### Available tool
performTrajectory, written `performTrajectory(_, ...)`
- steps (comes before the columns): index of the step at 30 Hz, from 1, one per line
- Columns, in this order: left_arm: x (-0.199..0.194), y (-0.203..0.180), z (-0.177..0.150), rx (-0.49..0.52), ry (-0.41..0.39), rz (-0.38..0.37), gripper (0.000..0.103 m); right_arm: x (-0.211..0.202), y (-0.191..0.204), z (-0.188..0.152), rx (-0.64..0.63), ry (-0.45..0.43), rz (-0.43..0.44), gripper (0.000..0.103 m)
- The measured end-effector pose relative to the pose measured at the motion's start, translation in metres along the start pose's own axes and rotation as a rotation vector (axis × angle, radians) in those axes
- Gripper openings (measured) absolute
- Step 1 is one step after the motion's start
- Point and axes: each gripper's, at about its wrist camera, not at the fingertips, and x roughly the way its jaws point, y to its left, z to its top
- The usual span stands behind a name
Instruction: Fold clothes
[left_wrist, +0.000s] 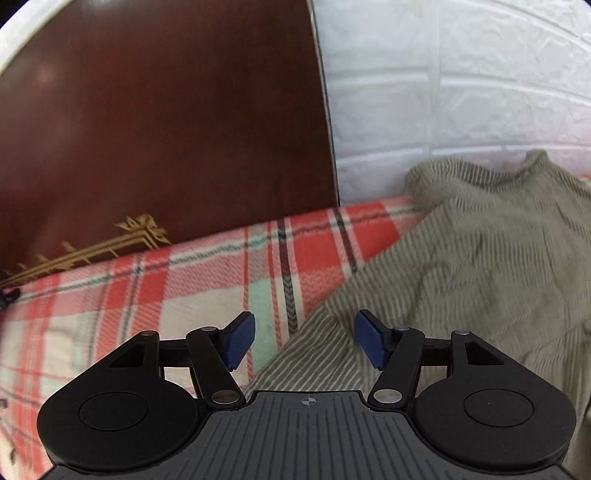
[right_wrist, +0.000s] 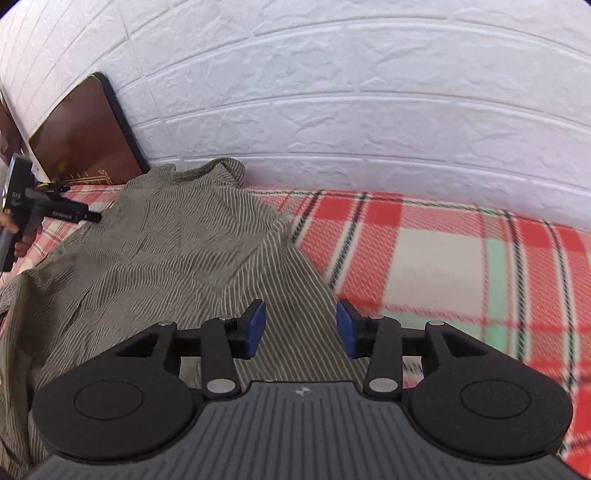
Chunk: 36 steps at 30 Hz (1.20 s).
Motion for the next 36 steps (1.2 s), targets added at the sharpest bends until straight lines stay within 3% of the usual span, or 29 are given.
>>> performTrajectory(3, 0.005, 0.009, -0.003, -0.021, -0.01, -0.066, 0.074, 0.018, 0.003, 0.014, 0.03, -0.007, 0.023, 0.047)
performTrajectory(6, 0.011, 0.018, -0.006, -0.042, -0.021, -0.132, 0.075, 0.035, 0.007, 0.03, 0.069, -0.02, 0.049, 0.055)
performTrajectory(10, 0.013, 0.022, -0.007, -0.041, -0.035, -0.194, 0.072, 0.072, 0.029, 0.051, 0.028, 0.007, 0.067, 0.057)
performTrajectory(11, 0.015, 0.02, -0.007, -0.032, -0.04, -0.205, 0.067, 0.082, 0.036, 0.054, 0.009, 0.018, 0.07, 0.057)
performTrajectory(15, 0.013, 0.009, -0.007, 0.029, -0.075, -0.194, 0.007, 0.117, 0.062, 0.064, -0.051, 0.044, 0.087, 0.06)
performTrajectory(17, 0.011, 0.003, -0.008, 0.067, -0.098, -0.162, 0.001, 0.129, 0.069, 0.067, -0.059, 0.077, 0.094, 0.06)
performTrajectory(18, 0.009, 0.003, -0.009, 0.076, -0.112, -0.143, 0.0, 0.136, 0.072, 0.069, -0.063, 0.094, 0.098, 0.049)
performTrajectory(19, 0.008, 0.003, -0.009, 0.084, -0.127, -0.125, 0.0, 0.14, 0.074, 0.07, -0.064, 0.105, 0.1, 0.008)
performTrajectory(24, 0.017, 0.012, -0.007, 0.024, -0.134, -0.061, 0.0, 0.144, 0.067, 0.072, 0.048, 0.04, 0.051, 0.007)
performTrajectory(27, 0.024, -0.002, -0.003, 0.016, -0.143, 0.014, 0.003, 0.152, 0.073, 0.065, 0.044, 0.054, -0.027, 0.009)
performTrajectory(28, 0.024, -0.005, -0.001, 0.007, -0.142, 0.045, 0.007, 0.147, 0.076, 0.066, 0.032, 0.045, -0.038, 0.017)
performTrajectory(29, 0.023, -0.005, 0.002, -0.001, -0.132, 0.063, 0.012, 0.141, 0.079, 0.067, 0.023, 0.034, -0.047, 0.025)
performTrajectory(30, 0.02, -0.004, 0.003, -0.007, -0.125, 0.066, 0.019, 0.128, 0.078, 0.068, 0.026, 0.017, -0.05, 0.041)
performTrajectory(31, 0.013, -0.002, 0.004, -0.012, -0.126, 0.063, 0.032, 0.108, 0.074, 0.063, 0.028, 0.001, -0.042, 0.042)
performTrajectory(32, 0.004, 0.0, 0.002, -0.018, -0.138, 0.067, 0.053, 0.088, 0.07, 0.059, 0.029, -0.015, -0.033, 0.042)
performTrajectory(33, -0.008, 0.003, -0.001, -0.028, -0.161, 0.079, 0.064, 0.069, 0.066, 0.055, 0.031, -0.032, -0.025, 0.049)
performTrajectory(34, -0.02, 0.006, -0.006, -0.043, -0.177, 0.077, 0.065, 0.049, 0.062, 0.05, 0.033, -0.048, -0.017, 0.058)
performTrajectory(36, -0.045, 0.015, -0.02, -0.09, -0.183, 0.027, 0.065, 0.01, 0.054, 0.039, 0.042, -0.075, -0.002, 0.062)
